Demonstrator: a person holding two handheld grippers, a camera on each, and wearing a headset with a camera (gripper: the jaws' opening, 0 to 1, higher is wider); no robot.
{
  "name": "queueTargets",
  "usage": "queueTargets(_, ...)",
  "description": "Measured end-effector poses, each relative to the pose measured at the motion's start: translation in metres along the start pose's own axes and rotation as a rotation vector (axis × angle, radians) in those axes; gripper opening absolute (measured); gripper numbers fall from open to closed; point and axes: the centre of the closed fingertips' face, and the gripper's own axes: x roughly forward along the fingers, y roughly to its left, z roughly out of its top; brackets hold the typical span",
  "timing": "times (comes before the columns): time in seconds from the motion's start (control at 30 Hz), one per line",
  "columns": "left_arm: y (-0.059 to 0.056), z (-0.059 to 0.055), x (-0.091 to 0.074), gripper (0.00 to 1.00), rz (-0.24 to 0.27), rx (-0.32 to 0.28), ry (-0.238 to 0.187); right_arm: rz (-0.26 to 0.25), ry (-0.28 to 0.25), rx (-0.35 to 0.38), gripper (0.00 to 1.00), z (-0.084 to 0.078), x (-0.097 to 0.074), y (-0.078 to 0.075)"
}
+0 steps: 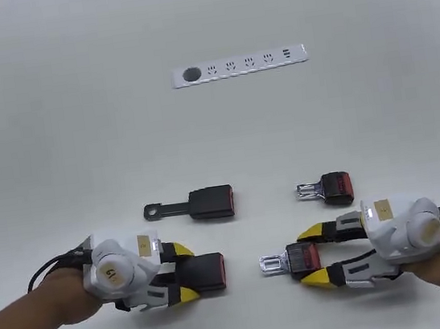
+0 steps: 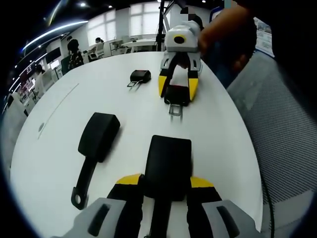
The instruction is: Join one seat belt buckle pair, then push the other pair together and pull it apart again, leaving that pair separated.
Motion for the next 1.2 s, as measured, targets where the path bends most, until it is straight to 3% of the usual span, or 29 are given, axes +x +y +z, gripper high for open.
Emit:
queueTargets(0.47,0.001,-0.001,0.0,0.35,-0.001,0.004,0.005,0.003,-0.022,0.004,0.35,0.019,0.029,0.009)
queueTargets(1.2,0.001,-0.002,0.0,0.35,-0.012,0.039,0.024,0.011,-0.002,-0.015,0.35,0.033,0.053,0.014)
